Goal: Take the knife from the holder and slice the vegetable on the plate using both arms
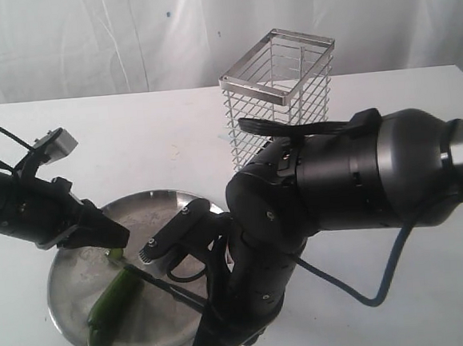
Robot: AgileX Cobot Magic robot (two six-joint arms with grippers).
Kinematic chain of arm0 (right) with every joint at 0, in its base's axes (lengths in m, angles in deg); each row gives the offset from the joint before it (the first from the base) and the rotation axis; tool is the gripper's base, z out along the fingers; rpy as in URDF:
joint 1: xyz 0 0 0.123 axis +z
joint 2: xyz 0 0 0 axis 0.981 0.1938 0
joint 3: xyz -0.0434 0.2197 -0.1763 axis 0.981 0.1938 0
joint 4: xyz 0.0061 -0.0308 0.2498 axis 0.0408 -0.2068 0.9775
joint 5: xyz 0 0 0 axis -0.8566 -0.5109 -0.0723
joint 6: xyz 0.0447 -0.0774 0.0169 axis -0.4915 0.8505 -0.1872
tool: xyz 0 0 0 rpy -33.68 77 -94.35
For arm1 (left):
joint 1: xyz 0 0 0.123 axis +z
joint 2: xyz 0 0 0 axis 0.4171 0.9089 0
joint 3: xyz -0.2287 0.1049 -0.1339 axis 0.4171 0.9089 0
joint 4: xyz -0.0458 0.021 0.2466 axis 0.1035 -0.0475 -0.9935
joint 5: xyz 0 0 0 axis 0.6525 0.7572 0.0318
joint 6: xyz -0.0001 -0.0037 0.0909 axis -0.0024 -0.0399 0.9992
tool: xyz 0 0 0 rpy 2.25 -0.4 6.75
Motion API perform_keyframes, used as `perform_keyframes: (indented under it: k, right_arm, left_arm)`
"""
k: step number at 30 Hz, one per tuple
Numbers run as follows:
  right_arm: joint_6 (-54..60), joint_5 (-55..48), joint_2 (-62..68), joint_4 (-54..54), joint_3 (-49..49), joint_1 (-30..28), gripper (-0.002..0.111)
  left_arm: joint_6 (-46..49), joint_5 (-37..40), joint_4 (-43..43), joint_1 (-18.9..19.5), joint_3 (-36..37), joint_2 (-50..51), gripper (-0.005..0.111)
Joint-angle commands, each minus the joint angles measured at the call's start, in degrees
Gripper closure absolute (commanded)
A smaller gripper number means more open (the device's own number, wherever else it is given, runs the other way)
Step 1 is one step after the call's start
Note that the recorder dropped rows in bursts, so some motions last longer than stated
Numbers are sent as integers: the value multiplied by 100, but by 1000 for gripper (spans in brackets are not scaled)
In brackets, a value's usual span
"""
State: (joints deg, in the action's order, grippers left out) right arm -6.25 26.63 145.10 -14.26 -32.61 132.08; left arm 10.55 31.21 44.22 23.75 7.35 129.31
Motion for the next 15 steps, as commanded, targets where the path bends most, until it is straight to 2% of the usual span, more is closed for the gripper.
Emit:
perform_keyframes:
  k: [1, 9, 15]
  right_arm:
    - [58, 6, -12, -12, 22, 7, 108]
    - [58, 6, -12, -14, 22, 7, 108]
    - [58, 40, -12, -14, 22, 7, 108]
  left_arm:
    - [62, 73, 40, -178, 36, -7, 107]
    - [-286, -132, -483, -254, 48, -7, 107]
    - [-286, -413, -483, -254, 268, -7, 107]
